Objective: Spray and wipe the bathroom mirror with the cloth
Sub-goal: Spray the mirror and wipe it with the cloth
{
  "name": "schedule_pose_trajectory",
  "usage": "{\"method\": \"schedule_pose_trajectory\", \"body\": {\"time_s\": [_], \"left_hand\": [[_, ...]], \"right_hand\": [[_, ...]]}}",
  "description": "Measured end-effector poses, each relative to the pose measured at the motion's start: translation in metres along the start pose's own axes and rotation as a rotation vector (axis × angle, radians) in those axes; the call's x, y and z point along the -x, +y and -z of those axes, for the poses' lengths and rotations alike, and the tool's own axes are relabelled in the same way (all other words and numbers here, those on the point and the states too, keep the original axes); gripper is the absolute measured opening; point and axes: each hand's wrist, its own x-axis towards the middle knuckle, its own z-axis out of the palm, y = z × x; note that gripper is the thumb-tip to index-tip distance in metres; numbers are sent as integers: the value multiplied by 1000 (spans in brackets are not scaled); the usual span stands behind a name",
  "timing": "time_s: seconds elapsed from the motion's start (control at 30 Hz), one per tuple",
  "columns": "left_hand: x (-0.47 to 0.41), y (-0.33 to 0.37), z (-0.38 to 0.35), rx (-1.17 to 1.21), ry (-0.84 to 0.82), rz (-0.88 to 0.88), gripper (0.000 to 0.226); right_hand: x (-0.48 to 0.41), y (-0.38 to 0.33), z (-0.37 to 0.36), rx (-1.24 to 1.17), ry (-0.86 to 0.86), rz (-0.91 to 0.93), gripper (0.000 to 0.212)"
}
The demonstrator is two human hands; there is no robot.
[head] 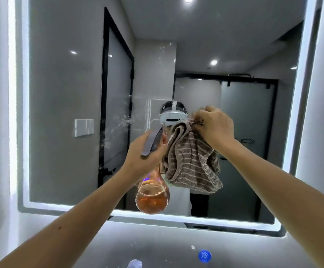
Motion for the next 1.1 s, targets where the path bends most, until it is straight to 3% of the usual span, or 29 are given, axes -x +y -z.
{"method": "schedule_pose_trajectory", "body": {"time_s": [0.17, 0.23, 0.4, 0.5, 0.6, 0.7, 0.77, 0.87, 1.1], "left_hand": [[-1, -5, -3, 42, -9, 18, 20], [0, -5, -2, 42, -7, 19, 14], [2, -3, 1, 17, -18, 46, 8], [4, -3, 1, 26, 0, 73, 16], [9, -1, 0, 51, -18, 87, 6], [15, -1, -2, 58, -6, 117, 19], [18, -4, -5, 74, -10, 158, 3], [22, -6, -8, 71, -11, 181, 17], [21, -9, -6, 29, -2, 139, 9]], "right_hand": [[4, 5, -7, -53, 17, 189, 4], [2, 8, -7, -82, -21, 206, 6], [-2, 1, -2, 65, -128, 172, 21], [4, -14, 3, 208, -246, 44, 22], [18, -25, 3, 133, -352, -60, 16], [35, -26, -1, 50, -408, -182, 53], [45, -26, -4, 31, -405, -242, 68], [58, -32, -11, 13, -342, -282, 76], [62, -39, -29, -11, -403, -348, 82]]}}
